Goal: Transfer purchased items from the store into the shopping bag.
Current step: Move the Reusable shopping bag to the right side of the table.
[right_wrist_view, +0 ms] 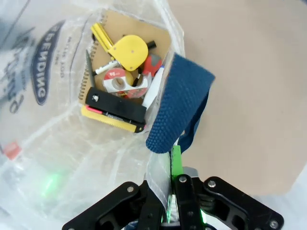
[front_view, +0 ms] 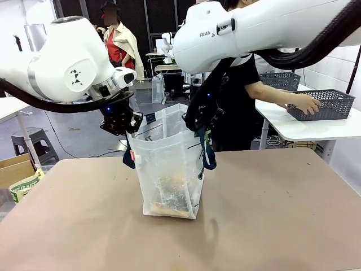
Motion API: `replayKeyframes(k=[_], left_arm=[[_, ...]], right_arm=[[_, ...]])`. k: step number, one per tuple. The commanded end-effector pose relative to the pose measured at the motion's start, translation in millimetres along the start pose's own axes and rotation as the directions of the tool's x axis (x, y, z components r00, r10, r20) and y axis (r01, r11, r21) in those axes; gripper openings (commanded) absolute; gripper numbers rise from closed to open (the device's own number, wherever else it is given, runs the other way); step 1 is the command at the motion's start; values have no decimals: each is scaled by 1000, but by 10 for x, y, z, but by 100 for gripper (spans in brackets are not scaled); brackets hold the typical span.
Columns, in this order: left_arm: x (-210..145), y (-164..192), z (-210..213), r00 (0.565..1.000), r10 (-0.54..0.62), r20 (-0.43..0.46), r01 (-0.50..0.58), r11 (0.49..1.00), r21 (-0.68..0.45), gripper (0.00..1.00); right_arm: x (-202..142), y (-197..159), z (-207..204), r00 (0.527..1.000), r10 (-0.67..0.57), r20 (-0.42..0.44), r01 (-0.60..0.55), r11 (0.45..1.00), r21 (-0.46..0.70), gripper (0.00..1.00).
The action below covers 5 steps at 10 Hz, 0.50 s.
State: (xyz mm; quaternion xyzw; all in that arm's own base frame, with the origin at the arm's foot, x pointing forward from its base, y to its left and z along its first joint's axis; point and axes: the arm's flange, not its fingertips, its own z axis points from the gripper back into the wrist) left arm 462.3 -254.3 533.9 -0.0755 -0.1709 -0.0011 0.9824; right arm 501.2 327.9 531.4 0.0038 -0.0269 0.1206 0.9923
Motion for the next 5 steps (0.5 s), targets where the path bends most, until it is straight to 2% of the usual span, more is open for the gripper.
replayKeyframes(k=[1,2,3,5], left_arm=[[40,-143,-25,996,83,-38,-83,997,6,0],[0,0,0,1000,0,0,0,1000,0,0],[0,0,0,1000,0,0,0,1000,0,0],[15,-44,-1,999,31,-10,-31,1000,0,0]], right_arm=[[136,108,33,996,-80,-38,80,997,-5,0],[122,13,62,1000,-2,-26,1,999,-32,0],[52,24,-9,999,-43,-16,43,999,1,0],[91,28,1,999,-46,-23,46,999,0,0]])
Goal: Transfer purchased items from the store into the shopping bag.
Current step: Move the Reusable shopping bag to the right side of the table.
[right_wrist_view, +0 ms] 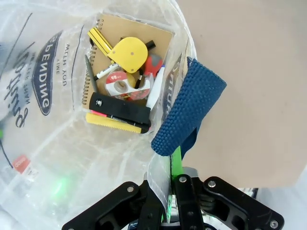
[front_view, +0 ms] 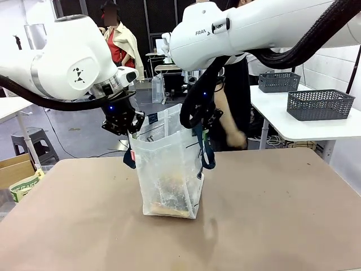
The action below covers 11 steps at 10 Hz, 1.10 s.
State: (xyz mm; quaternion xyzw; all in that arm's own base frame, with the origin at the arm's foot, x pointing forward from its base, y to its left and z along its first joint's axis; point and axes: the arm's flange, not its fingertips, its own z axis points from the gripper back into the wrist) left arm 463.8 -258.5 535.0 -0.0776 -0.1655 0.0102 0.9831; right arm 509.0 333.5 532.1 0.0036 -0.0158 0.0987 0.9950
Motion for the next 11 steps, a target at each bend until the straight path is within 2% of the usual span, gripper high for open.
replayKeyframes(k=[1,4,9,10,11], left_arm=[[5,-157,-68,1000,-16,-27,15,999,-40,0],[-22,-361,-131,997,-54,-46,50,995,-83,0],[-25,-437,-85,999,-29,-45,21,986,-166,0],[-27,-382,-45,998,9,-57,-19,985,-173,0],[-37,-282,-40,999,-16,-38,9,986,-169,0]], right_arm=[[34,63,10,1000,-13,13,13,1000,20,0],[112,214,61,999,-9,53,5,998,64,0],[306,421,0,994,26,105,-41,989,142,0],[288,379,27,993,6,116,-23,989,149,0],[240,265,72,991,-41,129,20,987,161,0]])
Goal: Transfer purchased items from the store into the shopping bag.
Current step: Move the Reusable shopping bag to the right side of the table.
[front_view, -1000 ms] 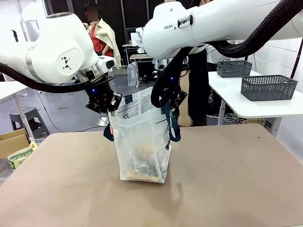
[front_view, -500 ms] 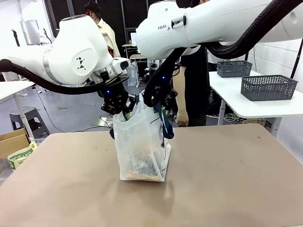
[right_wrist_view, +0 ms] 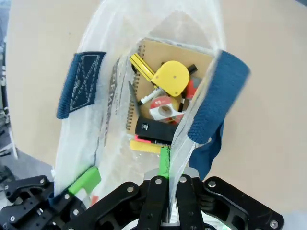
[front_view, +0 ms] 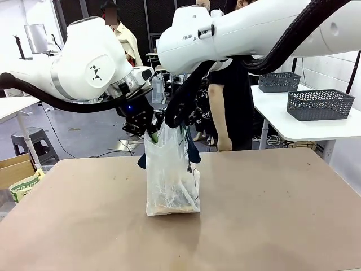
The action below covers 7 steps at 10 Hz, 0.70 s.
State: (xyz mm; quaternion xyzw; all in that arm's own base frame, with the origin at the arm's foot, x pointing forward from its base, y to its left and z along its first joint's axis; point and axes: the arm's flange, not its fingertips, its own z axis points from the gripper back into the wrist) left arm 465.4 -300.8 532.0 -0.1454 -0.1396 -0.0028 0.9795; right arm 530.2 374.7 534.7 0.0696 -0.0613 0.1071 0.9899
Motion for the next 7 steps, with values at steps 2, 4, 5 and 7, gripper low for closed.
replayKeyframes(k=[2,4,5,7], left_arm=[[-16,-41,-12,1000,-6,0,6,1000,4,0],[-16,-41,-12,1000,-6,0,6,1000,4,0],[-19,-20,-26,1000,-6,-7,6,1000,1,0],[18,-112,-14,999,-48,4,48,999,-22,0]], right_arm=[[0,0,0,1000,0,0,0,1000,0,0],[19,-105,73,1000,-26,6,25,1000,11,0],[14,-68,51,1000,-20,5,20,999,32,0],[79,-50,57,1000,-11,9,11,999,49,0]])
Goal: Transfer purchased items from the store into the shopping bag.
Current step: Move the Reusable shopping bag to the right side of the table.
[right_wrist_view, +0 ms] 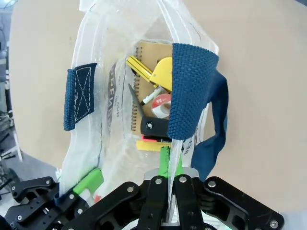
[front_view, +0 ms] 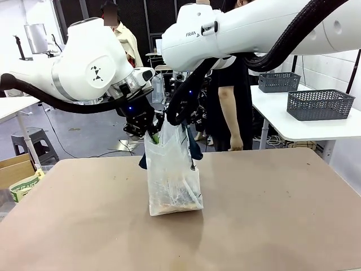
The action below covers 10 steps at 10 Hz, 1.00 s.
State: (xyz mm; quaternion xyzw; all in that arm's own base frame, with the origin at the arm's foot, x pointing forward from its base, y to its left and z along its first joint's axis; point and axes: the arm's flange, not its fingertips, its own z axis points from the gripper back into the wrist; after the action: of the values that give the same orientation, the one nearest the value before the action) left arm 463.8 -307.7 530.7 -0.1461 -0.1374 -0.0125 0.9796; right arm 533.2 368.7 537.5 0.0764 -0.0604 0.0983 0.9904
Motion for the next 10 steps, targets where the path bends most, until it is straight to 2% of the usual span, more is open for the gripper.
replayKeyframes(k=[1,10], left_arm=[[51,-90,22,999,-33,8,33,999,-34,0],[93,-52,81,998,-42,35,46,990,-136,0]], right_arm=[[70,22,27,1000,4,9,-5,999,51,0],[142,3,-13,1000,-8,25,5,991,136,0]])
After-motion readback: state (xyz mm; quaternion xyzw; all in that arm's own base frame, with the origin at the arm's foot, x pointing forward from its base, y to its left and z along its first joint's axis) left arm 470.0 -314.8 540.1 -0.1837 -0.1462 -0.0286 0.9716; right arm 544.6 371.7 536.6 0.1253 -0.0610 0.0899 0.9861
